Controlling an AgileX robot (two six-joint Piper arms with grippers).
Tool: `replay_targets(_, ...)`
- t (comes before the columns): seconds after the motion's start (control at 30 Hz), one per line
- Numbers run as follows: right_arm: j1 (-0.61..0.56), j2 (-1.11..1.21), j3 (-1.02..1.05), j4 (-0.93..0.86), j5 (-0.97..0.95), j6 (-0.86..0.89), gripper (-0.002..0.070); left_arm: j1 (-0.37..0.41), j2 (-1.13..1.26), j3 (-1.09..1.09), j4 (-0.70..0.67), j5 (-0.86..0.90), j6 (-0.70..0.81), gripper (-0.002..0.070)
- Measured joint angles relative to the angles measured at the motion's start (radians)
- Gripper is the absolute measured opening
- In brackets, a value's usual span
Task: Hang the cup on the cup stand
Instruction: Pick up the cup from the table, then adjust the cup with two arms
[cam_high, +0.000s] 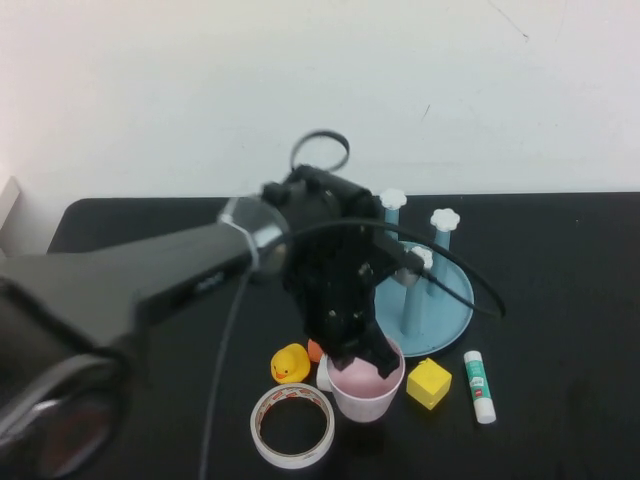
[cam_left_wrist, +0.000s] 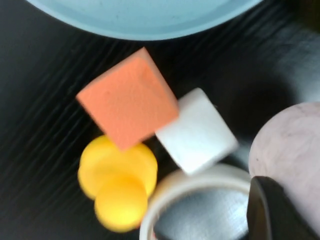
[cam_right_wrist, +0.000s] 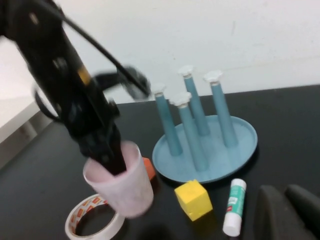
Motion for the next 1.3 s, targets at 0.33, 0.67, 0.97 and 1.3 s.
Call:
replay_targets(0.33,0.000,0.027,-0.035,0.043,0.074,-0.127,0.0030,-0.049,-0.524,0.460,-0.006,-0.376,0.000,0.0007)
replay_targets(0.67,0.000,0.253,-0.195,0.071,0.141,-0.281,0.0030,-0.049,-0.965,0.859,0.038,-0.851,-0.048,0.0007)
replay_targets(0.97,0.000,0.501,-0.276,0.332,0.349,-0.471,0.0030,-0.049,-1.095,1.022,0.027,-1.204,0.014,0.0006)
replay_targets(1.3,0.000,0.840,-0.421,0.576,0.594,-0.521,0.0031,-0.049,-1.060,1.043,-0.448,-1.598,0.481,0.0006)
